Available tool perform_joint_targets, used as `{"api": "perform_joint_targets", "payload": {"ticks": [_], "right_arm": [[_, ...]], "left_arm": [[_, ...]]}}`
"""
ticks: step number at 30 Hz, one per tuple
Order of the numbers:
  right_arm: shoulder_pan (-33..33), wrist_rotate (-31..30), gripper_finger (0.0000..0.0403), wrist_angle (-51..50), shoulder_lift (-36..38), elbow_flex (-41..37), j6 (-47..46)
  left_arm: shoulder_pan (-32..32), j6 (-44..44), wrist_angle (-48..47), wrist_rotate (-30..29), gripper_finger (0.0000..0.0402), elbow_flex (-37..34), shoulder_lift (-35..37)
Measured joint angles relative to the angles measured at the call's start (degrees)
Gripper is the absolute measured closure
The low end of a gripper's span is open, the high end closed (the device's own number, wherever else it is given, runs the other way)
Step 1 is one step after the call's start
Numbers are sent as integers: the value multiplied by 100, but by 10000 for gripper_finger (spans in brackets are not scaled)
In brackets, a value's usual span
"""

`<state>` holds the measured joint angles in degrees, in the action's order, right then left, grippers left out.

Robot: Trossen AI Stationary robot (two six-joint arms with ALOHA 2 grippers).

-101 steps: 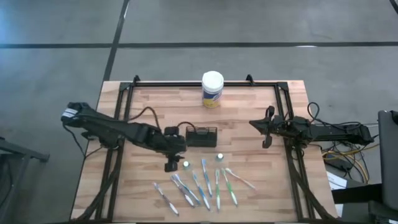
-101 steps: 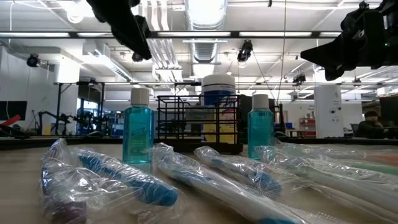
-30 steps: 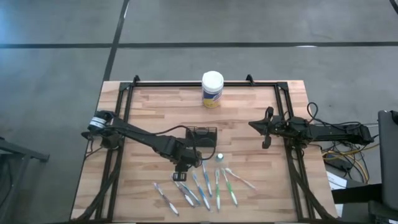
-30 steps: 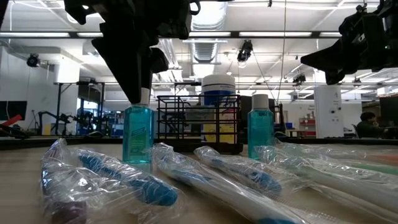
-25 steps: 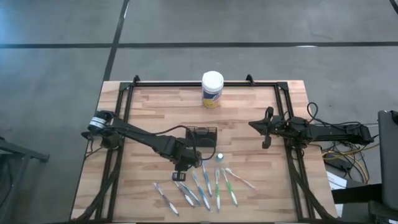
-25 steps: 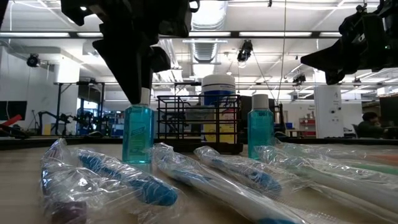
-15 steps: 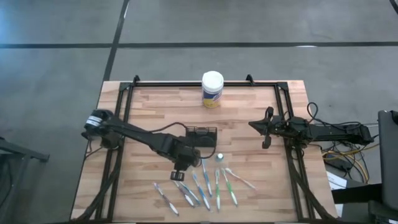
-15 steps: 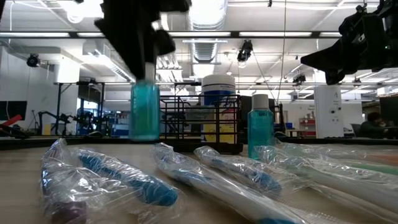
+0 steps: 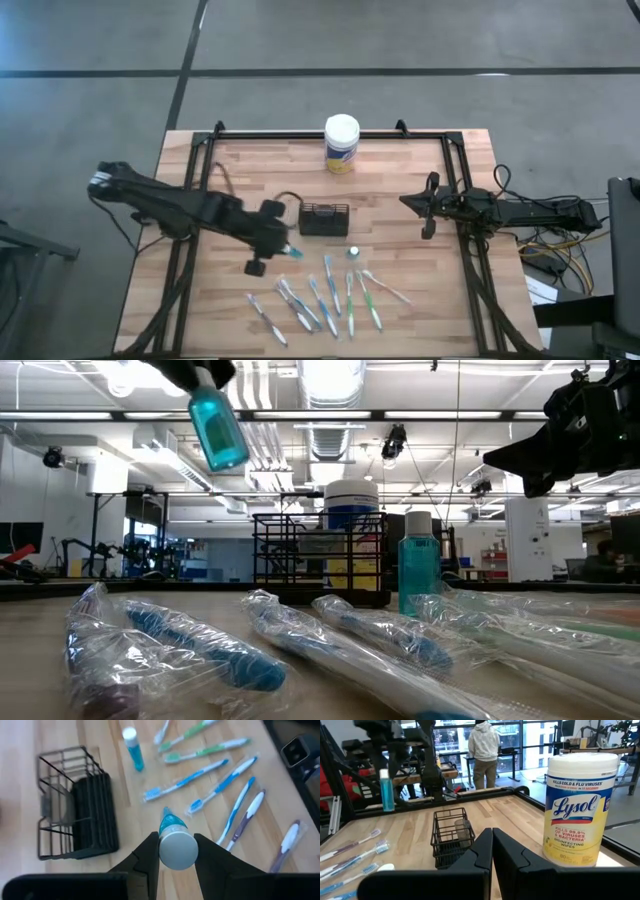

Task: Pick & Place toothbrushing station
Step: Put the left mouthwash into the wire organizer

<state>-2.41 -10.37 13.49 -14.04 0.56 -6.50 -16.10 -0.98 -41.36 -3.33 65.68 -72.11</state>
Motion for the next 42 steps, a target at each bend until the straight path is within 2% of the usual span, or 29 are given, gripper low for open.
{"api": "perform_joint_targets", "payload": {"ticks": [6,10,16,21,27,33,38,42], "right_arm": [[2,0,394,1,-7,0,0],[2,0,394,1,-7,0,1],[2,0,394,1,-7,0,2],[2,-5,394,1,-7,0,2],[2,-9,394,1,-4,0,4],[2,-13,394,3,-4,0,4],[2,-24,394,5,-4,0,4],[2,-24,394,24,-4,0,6]], "left_arm": [[1,-103,1477,200,303,-1671,1575],[0,-337,2015,232,303,-2624,2611],[0,-665,2741,175,303,-3773,4017],[0,-809,3282,175,303,-4528,4787],[0,-837,3613,157,303,-5087,5300],[0,-854,4175,122,303,-5495,5463],[0,-911,4434,75,303,-5553,5464],[1,-988,4458,-446,303,-5203,5292]]}}
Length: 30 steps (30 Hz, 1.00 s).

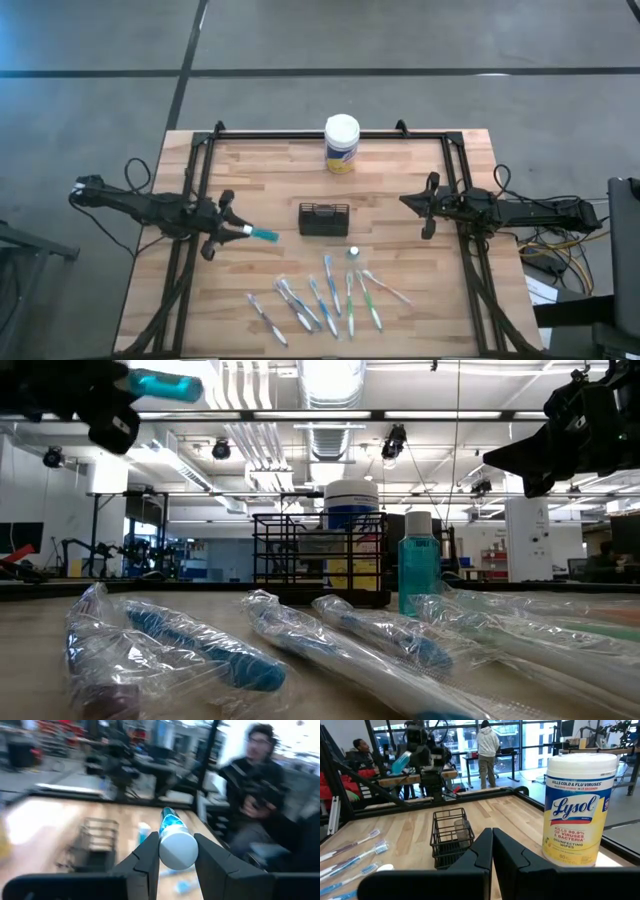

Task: Pick & Place toothbrushing station
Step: Put the left mouthwash into the wire organizer

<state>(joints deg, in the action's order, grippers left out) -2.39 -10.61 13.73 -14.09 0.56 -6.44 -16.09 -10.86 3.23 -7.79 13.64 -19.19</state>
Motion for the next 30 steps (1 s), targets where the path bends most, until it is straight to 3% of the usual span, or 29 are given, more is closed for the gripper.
{"api": "perform_joint_targets", "payload": {"ticks": [5,13,20,30], "right_arm": [[-2,-2,394,22,4,0,0],[-2,-2,394,22,2,0,1],[-2,-2,394,24,2,0,61],[-2,-2,394,19,-39,0,109]], "left_arm": [[10,205,-692,-273,303,1182,-795],[177,183,-3094,-1034,303,3902,-2990],[477,743,-4257,-847,303,5654,-4768],[1063,1482,-5413,80,303,7754,-6856]]}}
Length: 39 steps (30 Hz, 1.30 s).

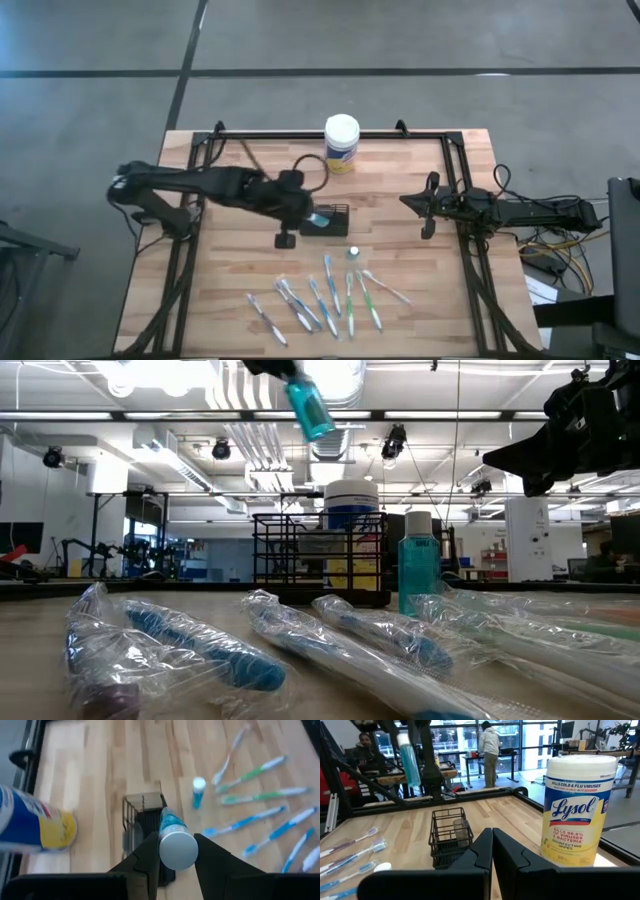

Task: Pick & Place toothbrushing station
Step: Put the left mouthwash into the wire organizer

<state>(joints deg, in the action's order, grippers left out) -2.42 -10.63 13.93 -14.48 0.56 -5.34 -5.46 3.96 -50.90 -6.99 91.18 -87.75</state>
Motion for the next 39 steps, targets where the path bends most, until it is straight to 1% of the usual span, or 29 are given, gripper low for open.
{"api": "perform_joint_targets", "payload": {"ticks": [5,9,12,15,39], "right_arm": [[0,0,394,1,-34,0,42],[0,2,394,-18,-37,0,102],[0,2,394,-38,-37,0,104],[0,2,394,-40,-59,0,138],[0,4,394,-39,-105,-2,232]], "left_arm": [[273,88,-476,206,303,510,-765],[443,170,-707,221,303,737,-1023],[535,240,-798,413,303,720,-1191],[587,278,-864,499,303,714,-1231],[654,852,-1015,504,303,692,-1695]]}}
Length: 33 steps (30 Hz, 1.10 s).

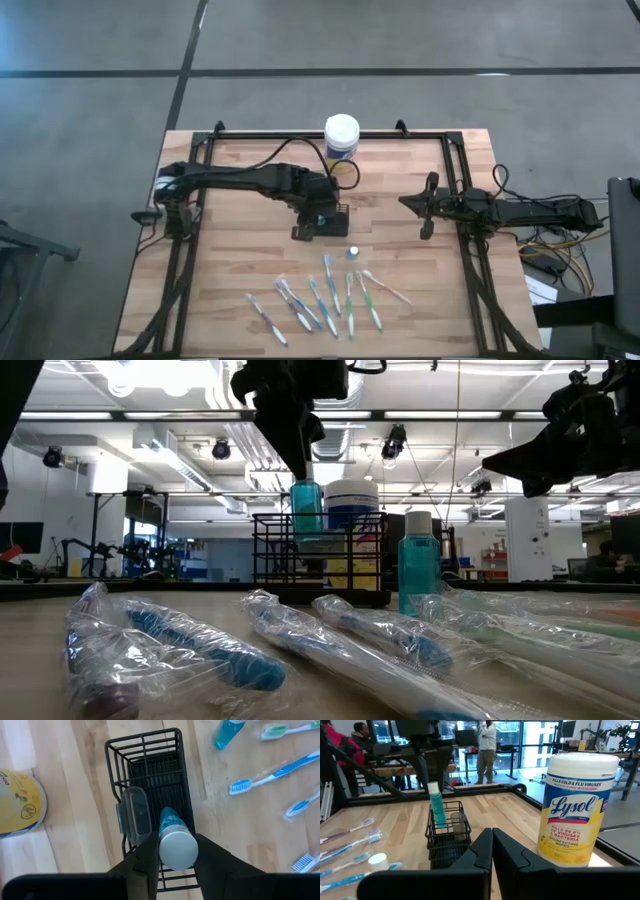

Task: Pick & Place toothbrushing station
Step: Put the left mouthwash into the wire organizer

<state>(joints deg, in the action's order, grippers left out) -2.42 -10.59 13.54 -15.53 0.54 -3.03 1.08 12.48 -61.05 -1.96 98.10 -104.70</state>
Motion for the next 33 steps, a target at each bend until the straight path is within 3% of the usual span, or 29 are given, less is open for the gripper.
{"api": "perform_joint_targets", "payload": {"ticks": [33], "right_arm": [[0,0,394,39,0,0,-1]], "left_arm": [[21,-12,754,290,303,-579,-351]]}}
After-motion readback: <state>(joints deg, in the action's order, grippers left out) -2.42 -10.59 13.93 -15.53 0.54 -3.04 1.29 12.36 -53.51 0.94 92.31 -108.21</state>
